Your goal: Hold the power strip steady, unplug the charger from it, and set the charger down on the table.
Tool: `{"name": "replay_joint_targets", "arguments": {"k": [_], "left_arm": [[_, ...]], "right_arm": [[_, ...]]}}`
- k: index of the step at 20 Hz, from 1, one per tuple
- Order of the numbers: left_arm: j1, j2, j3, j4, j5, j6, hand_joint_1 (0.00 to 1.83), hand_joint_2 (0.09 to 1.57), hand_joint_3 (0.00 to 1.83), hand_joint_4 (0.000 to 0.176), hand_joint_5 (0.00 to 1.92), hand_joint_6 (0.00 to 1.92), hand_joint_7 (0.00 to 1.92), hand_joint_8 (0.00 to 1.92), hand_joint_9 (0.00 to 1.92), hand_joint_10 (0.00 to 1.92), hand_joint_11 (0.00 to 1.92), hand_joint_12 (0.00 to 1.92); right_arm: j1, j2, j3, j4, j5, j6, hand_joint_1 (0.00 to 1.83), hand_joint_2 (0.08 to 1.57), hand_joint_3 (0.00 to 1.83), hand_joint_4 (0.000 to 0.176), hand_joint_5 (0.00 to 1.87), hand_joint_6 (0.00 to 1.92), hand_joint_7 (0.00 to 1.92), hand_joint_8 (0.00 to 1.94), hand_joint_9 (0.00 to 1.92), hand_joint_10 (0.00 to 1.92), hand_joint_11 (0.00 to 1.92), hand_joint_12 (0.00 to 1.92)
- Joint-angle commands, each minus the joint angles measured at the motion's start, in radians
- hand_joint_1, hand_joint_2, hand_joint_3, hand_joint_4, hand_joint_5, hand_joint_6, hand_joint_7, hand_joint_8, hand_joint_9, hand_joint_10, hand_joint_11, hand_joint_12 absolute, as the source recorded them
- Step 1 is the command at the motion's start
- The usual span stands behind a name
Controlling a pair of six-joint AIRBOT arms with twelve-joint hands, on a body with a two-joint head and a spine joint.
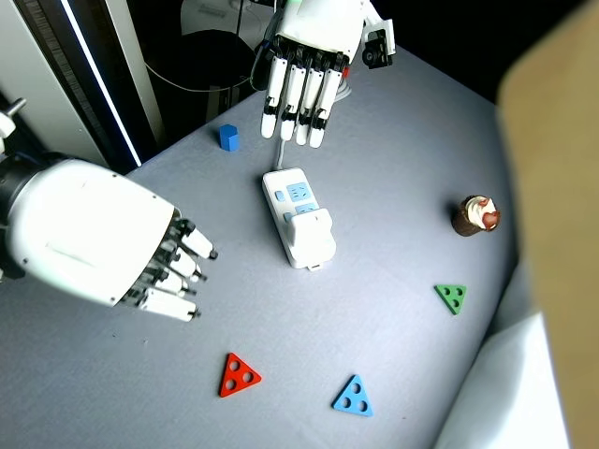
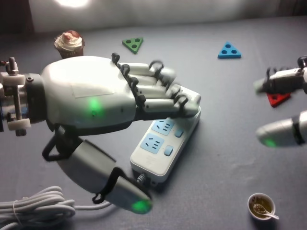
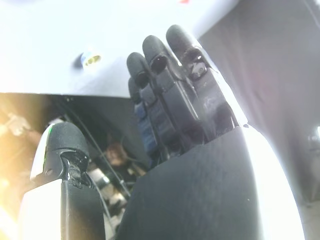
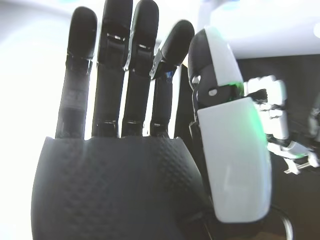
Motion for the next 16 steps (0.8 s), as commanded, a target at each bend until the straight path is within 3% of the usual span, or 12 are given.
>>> {"name": "replay_joint_targets", "arguments": {"k": [1,8,13,16], "left_arm": [[-0.014,-0.002,-0.005,-0.037,-0.053,-0.001,0.0,0.87,0.02,0.0,0.03,0.01,0.03,0.01,0.03,0.01,0.01,0.04],[-0.014,-0.003,-0.018,-0.022,-0.025,-0.025,0.0,0.87,0.01,0.0,0.04,0.01,0.03,0.01,0.03,0.01,0.03,0.04],[-0.002,-0.037,-0.011,0.113,-0.014,-0.149,0.0,0.86,0.0,0.0,0.04,0.0,0.03,0.01,0.03,0.0,0.02,0.03],[0.029,-0.06,-0.002,0.127,-0.019,-0.166,0.0,0.86,0.0,0.0,0.03,0.0,0.02,0.0,0.02,0.0,0.01,0.02]], "right_arm": [[0.004,0.013,-0.002,-0.027,-0.08,0.006,0.1,0.92,0.0,0.0,0.14,0.01,0.19,0.01,0.2,0.01,0.15,0.13],[-0.017,0.014,-0.027,-0.03,-0.13,0.006,0.07,0.93,0.0,0.0,0.15,0.01,0.19,0.0,0.19,0.0,0.18,0.07],[-0.021,0.016,-0.04,-0.011,-0.155,0.006,0.05,0.93,0.0,0.0,0.1,0.0,0.13,0.0,0.14,0.0,0.15,0.05],[-0.03,0.019,-0.054,-0.001,-0.23,0.006,0.05,0.93,0.0,0.0,0.08,0.0,0.11,0.0,0.12,0.0,0.13,0.04]]}}
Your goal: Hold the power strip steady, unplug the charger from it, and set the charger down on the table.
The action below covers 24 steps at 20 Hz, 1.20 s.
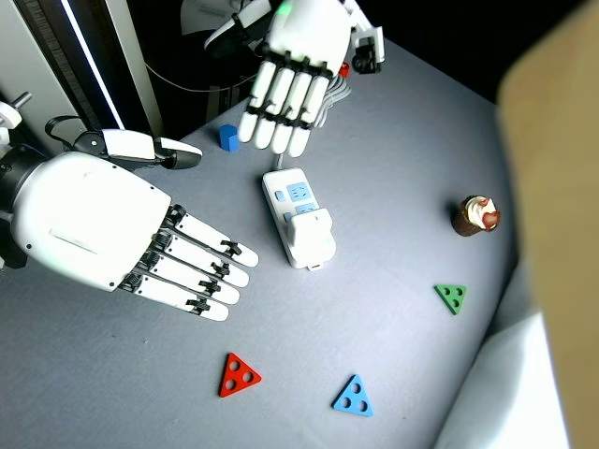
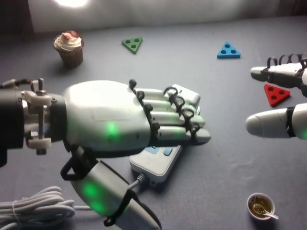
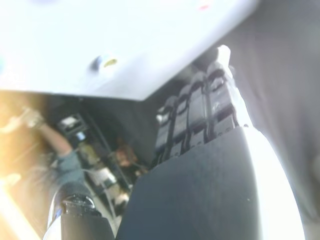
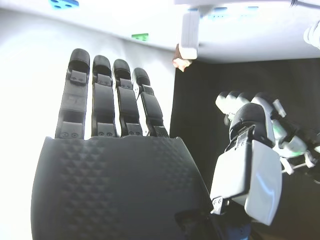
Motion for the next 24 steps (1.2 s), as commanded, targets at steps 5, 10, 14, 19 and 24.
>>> {"name": "replay_joint_targets", "arguments": {"k": [5,10,14,19,24], "left_arm": [[0.023,-0.036,0.001,-0.036,-0.001,-0.005,0.0,0.86,0.0,0.0,0.01,0.0,0.0,0.0,0.0,0.0,0.0,0.01],[0.051,-0.072,0.005,-0.056,0.053,-0.001,0.0,0.86,0.0,0.0,0.02,0.01,0.01,0.01,0.01,0.0,0.02,0.02],[0.076,-0.095,0.026,-0.065,0.062,0.004,0.0,0.86,0.0,0.0,0.03,0.01,0.02,0.01,0.02,0.01,0.02,0.01],[0.101,-0.112,0.042,-0.067,0.08,0.017,0.0,0.85,0.0,0.0,0.03,0.0,0.02,0.0,0.02,0.0,0.02,0.01],[0.123,-0.141,0.07,-0.067,0.088,0.03,0.0,0.85,0.0,0.0,0.04,0.01,0.04,0.01,0.04,0.01,0.03,0.02]], "right_arm": [[-0.006,0.022,-0.029,0.045,-0.179,0.004,0.12,0.94,0.0,0.0,0.09,0.0,0.13,0.0,0.13,0.0,0.16,0.05],[-0.012,0.023,-0.036,0.047,-0.181,0.003,0.47,0.94,0.0,0.0,0.1,0.01,0.14,0.01,0.15,0.0,0.18,0.05],[-0.038,0.006,-0.036,0.043,-0.261,0.002,0.7,0.96,0.01,0.0,0.09,0.0,0.12,0.0,0.13,0.0,0.17,0.04],[-0.062,-0.028,-0.021,0.073,-0.342,-0.002,1.03,0.95,0.0,0.0,0.15,0.02,0.16,0.01,0.18,0.01,0.23,0.06],[-0.067,-0.113,0.015,0.154,-0.423,-0.038,1.08,1.02,0.02,0.0,0.11,0.0,0.12,0.0,0.15,0.0,0.17,0.04]]}}
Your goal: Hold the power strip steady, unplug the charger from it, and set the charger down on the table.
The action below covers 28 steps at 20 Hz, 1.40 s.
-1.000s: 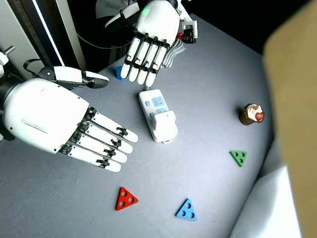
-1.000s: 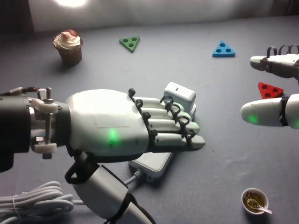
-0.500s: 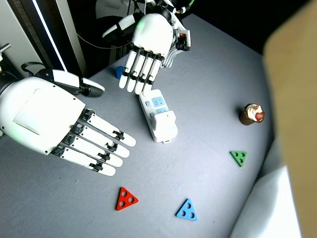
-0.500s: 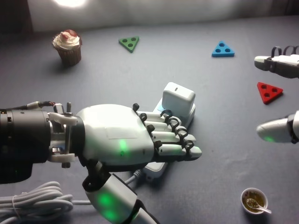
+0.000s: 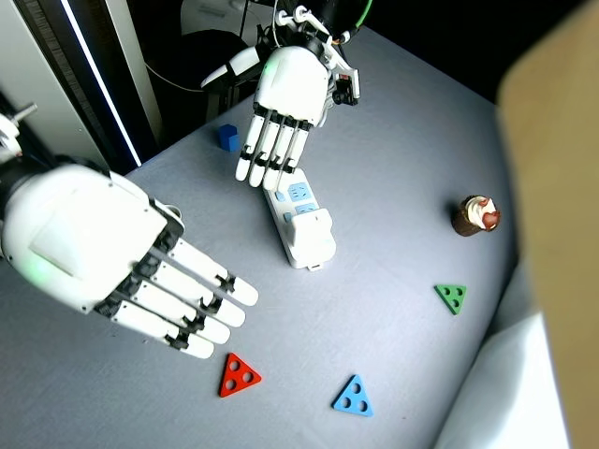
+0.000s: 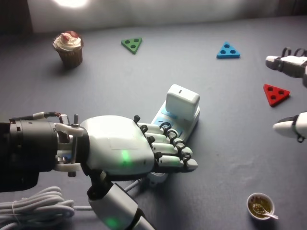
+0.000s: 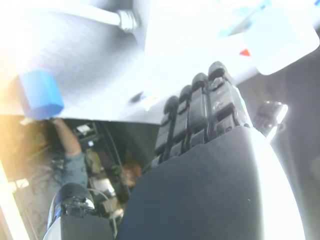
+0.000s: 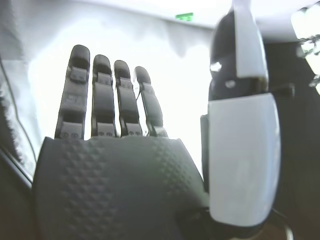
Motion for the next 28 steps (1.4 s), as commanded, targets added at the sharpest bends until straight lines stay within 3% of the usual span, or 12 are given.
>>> {"name": "replay_joint_targets", "arguments": {"k": [1,9,20,28], "left_arm": [[-0.002,-0.013,0.005,-0.026,-0.035,0.001,0.0,0.85,0.0,0.0,0.03,0.0,0.04,0.0,0.04,0.0,0.02,0.01],[0.001,-0.042,0.05,-0.026,-0.018,0.003,0.0,0.84,0.0,0.0,0.04,0.0,0.03,0.0,0.04,0.0,0.03,0.01],[0.031,-0.051,0.066,-0.026,-0.023,0.0,0.0,0.84,0.0,0.0,0.02,0.0,0.03,0.0,0.03,0.0,0.03,0.01],[0.045,-0.072,0.062,-0.018,-0.022,0.002,0.0,0.85,0.0,0.0,0.05,0.01,0.06,0.01,0.05,0.01,0.02,0.0]], "right_arm": [[0.005,-0.008,0.007,-0.044,-0.118,0.001,1.08,1.02,0.02,0.0,0.1,0.0,0.12,0.0,0.14,0.0,0.16,0.04],[0.01,-0.12,0.055,0.007,-0.175,0.005,1.14,1.01,0.0,0.0,0.13,0.01,0.16,0.01,0.18,0.01,0.19,0.05],[0.025,-0.27,0.141,-0.009,-0.111,0.031,1.12,1.02,0.0,0.0,0.16,0.01,0.17,0.0,0.18,0.0,0.19,0.05],[0.05,-0.349,0.184,-0.008,-0.131,0.032,1.11,1.04,0.0,0.0,0.18,0.01,0.2,0.01,0.2,0.01,0.19,0.05]]}}
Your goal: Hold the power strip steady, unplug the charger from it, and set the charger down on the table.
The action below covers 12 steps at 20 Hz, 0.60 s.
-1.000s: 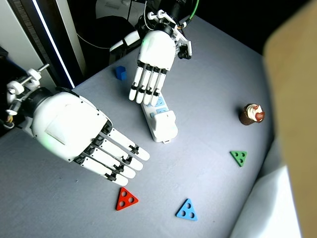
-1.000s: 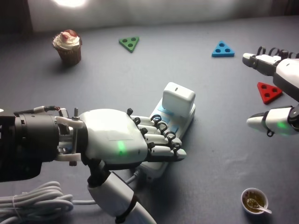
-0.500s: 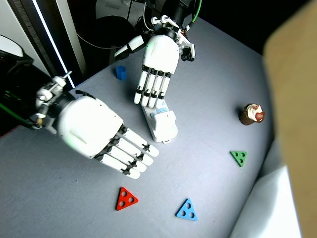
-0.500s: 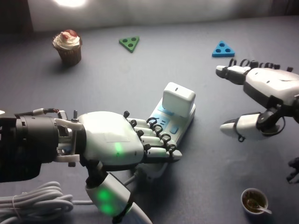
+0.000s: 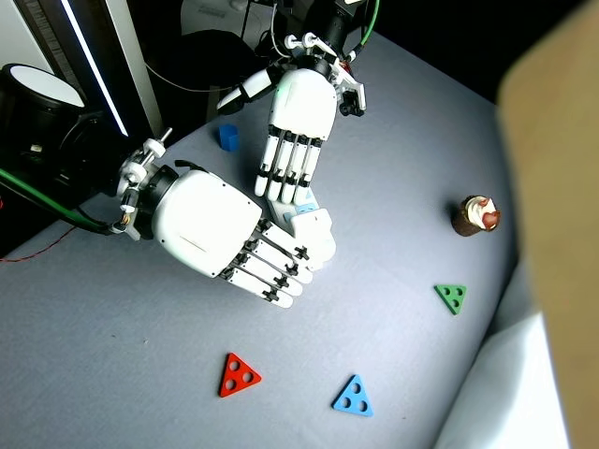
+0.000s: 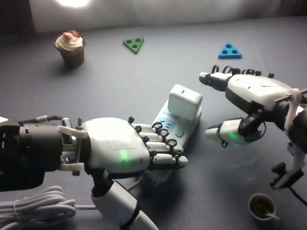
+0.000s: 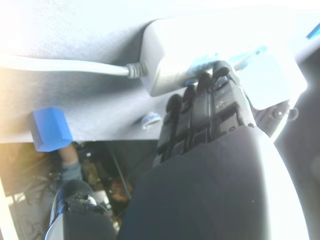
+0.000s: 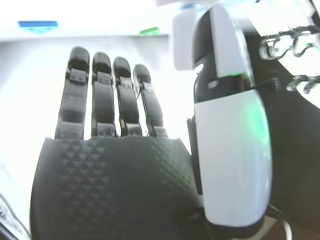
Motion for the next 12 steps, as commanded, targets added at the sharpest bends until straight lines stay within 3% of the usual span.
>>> {"name": "replay_joint_targets", "arguments": {"k": [1,12], "left_arm": [[0.003,-0.017,-0.007,-0.011,-0.048,-0.002,0.0,0.85,0.0,0.0,0.07,0.01,0.08,0.01,0.07,0.01,0.04,0.01],[0.021,-0.023,-0.015,0.005,-0.046,-0.009,0.0,0.84,0.0,0.0,0.07,0.01,0.09,0.01,0.08,0.01,0.04,0.01]], "right_arm": [[0.015,0.001,0.007,-0.059,-0.072,0.004,1.09,1.03,0.0,0.0,0.2,0.01,0.22,0.01,0.22,0.01,0.21,0.06],[0.026,-0.107,0.111,-0.06,-0.078,0.009,1.1,1.06,0.0,0.0,0.21,0.01,0.22,0.01,0.23,0.01,0.25,0.09]]}}
